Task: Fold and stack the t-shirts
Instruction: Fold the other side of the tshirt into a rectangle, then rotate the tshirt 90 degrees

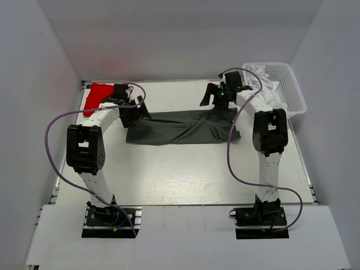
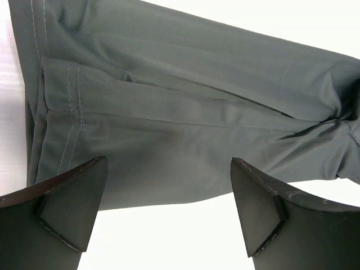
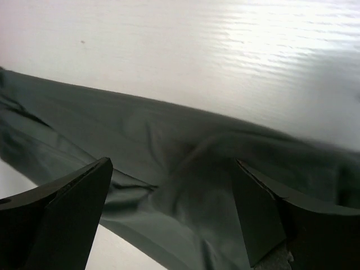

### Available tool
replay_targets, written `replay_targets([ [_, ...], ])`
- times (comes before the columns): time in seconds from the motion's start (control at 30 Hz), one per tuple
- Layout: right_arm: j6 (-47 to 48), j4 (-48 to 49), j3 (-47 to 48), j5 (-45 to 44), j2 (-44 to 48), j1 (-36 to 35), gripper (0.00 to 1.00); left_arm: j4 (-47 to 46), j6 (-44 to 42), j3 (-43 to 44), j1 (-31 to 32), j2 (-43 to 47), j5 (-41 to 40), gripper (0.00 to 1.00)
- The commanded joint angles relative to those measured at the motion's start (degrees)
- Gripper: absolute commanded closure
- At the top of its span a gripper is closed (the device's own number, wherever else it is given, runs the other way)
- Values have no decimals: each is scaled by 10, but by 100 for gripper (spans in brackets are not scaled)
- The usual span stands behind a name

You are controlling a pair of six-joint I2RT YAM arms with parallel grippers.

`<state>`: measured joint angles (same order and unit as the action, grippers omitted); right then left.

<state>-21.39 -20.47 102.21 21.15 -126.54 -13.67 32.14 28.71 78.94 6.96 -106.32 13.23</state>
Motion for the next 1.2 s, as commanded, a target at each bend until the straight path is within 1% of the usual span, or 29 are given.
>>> replay_targets([
  [0.0,44,-72,-3,-80,79,1,10,-1,-10,33,1,12,10,0],
  [0.03,44,-73,-38,-87,116,2,10,-1,-10,42,1,7,18,0],
  [0.07,41,-74,-50,-106,128,4,10,-15,-10,42,1,2,18,0],
  [0.13,33,-74,-98,-116,169,4,10,-33,-5,47,1,-6,24,0],
  [0.23,12,-64,-151,-93,206,5,10,-62,1,47,1,-31,42,0],
  [0.27,7,-61,-194,-73,214,5,10,-71,1,47,1,-37,48,0],
  [0.33,-1,-49,-220,-66,226,8,10,-85,1,42,1,-59,48,0],
  [0.37,-5,-47,-249,-65,227,9,10,-85,7,42,1,-66,48,0],
  [0.43,-8,-41,-269,-61,222,20,10,-85,7,37,1,-73,33,0],
  [0.47,-8,-35,-284,-40,218,22,10,-85,13,32,1,-80,33,0],
  [0.57,-20,-4,-308,-27,207,41,10,-102,21,-2,-5,-80,-5,0],
  [0.6,-24,6,-322,-28,201,55,10,-102,39,-9,-11,-80,-31,0],
  [0.63,-23,10,-323,-24,194,59,10,-85,39,-9,-11,-80,-44,0],
  [0.67,-23,13,-326,-24,187,62,10,-74,44,-9,-17,-88,-78,0],
  [0.73,-14,17,-333,-32,175,81,10,-41,44,-9,-17,-88,-102,0],
  [0.8,-8,10,-330,-36,147,94,10,-41,50,-37,-17,-82,-116,0],
  [0.83,-6,9,-331,-32,140,104,10,-51,50,-51,-17,-63,-116,0],
  [0.87,5,4,-331,-21,133,106,10,-51,50,-62,-17,-52,-98,0],
  [0.93,14,4,-329,-19,120,104,10,-56,50,-84,-17,-35,-92,0],
  [1.03,35,19,-329,-12,143,97,10,-39,44,-111,1,1,-72,0],
  [1.1,42,26,-323,4,149,94,10,-33,44,-162,1,33,-6,0],
  [1.17,48,19,-296,9,143,83,10,-39,50,-207,6,61,58,0],
])
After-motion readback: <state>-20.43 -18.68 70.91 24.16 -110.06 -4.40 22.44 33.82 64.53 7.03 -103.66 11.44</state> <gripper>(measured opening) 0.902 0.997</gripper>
